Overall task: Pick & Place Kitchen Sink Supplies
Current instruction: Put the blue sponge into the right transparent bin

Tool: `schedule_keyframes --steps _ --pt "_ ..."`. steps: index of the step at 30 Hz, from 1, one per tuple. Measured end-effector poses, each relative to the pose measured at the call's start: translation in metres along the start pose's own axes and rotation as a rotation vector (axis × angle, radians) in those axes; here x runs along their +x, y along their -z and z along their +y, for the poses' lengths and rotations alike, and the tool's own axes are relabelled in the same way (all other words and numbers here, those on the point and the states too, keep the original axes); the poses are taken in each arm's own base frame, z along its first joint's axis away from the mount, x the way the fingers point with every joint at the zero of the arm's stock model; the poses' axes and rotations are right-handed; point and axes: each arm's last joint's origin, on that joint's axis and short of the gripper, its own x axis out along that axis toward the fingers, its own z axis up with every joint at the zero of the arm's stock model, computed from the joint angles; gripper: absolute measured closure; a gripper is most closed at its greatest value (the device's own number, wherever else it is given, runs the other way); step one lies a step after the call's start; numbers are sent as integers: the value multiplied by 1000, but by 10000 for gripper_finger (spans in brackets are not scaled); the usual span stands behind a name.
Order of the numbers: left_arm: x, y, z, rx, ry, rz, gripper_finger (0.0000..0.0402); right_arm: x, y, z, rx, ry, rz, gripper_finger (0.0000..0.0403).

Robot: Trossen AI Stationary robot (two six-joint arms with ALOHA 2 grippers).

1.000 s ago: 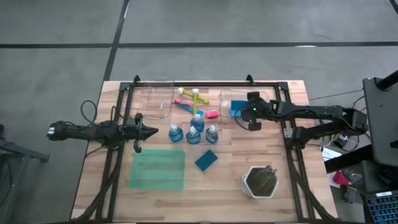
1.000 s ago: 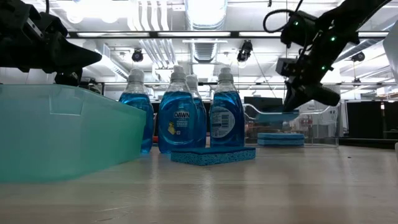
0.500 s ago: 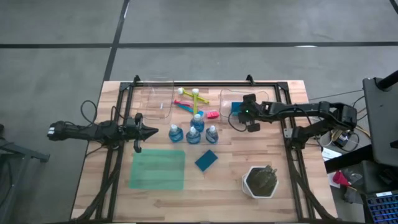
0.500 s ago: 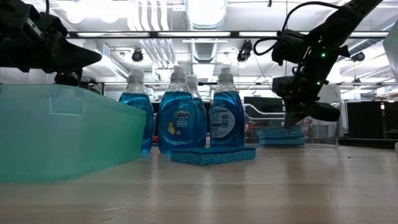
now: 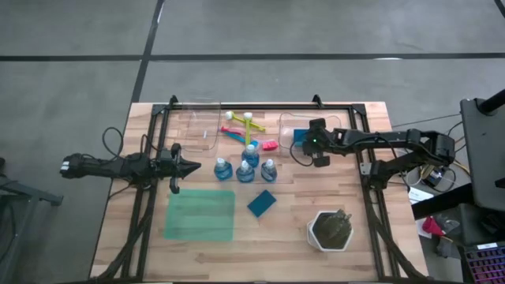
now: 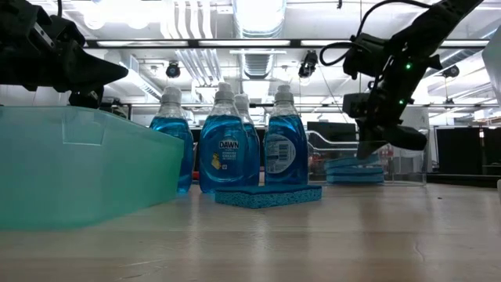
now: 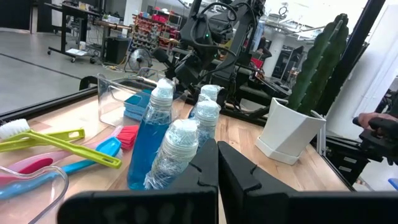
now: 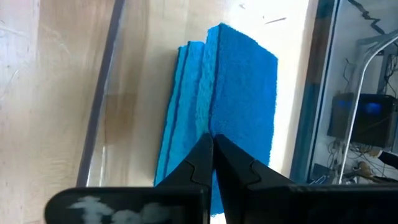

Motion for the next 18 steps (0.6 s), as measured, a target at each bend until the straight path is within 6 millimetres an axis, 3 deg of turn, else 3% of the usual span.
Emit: schedule_keyframes --steps 10,18 --pt "0 0 0 0 0 0 401 1 0 0 17 -2 2 388" --pt "0 0 0 0 0 0 401 1 0 0 60 0 1 319"
